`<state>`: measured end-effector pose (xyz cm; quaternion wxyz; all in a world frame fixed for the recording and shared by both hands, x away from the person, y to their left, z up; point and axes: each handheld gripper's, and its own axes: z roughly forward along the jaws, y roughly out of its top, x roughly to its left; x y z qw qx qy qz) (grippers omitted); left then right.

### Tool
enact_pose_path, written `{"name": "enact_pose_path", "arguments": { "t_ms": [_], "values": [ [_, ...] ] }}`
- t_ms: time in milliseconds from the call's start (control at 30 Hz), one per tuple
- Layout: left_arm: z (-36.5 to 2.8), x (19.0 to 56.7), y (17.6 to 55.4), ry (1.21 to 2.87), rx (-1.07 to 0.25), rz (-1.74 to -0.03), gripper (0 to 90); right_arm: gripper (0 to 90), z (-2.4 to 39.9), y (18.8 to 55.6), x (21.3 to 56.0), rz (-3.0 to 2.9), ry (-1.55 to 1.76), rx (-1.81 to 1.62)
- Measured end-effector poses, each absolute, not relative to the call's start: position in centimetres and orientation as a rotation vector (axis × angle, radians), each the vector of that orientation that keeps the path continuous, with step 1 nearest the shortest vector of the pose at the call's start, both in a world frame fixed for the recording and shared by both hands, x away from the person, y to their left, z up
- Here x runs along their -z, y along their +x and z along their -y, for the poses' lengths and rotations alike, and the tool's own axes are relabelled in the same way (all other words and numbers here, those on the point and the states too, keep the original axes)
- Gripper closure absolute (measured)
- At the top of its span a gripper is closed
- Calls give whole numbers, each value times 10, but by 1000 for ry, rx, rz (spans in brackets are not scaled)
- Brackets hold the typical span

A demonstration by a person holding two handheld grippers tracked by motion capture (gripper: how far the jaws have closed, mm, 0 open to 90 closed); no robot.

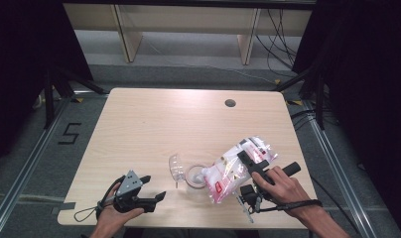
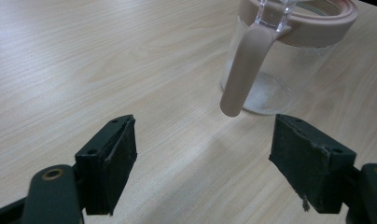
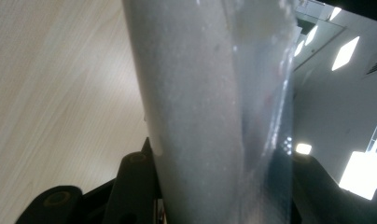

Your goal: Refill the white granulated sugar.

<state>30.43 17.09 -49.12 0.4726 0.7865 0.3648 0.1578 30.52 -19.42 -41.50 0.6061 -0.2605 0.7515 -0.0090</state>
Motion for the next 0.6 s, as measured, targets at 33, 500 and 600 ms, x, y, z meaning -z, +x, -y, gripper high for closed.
{"name": "enact_pose_path", "arguments": {
  "t_ms": [33, 500, 600],
  "values": [
    [-171, 491, 304, 1924, -386, -893, 221, 627, 196, 304, 416, -1735, -590, 8],
    [-171, 491, 304, 1923, -386, -898, 221, 648, 194, 301, 417, -1719, -611, 1],
    [-171, 491, 304, 1924, -386, -894, 221, 651, 193, 301, 418, -1710, -624, 5]
  ]
}}
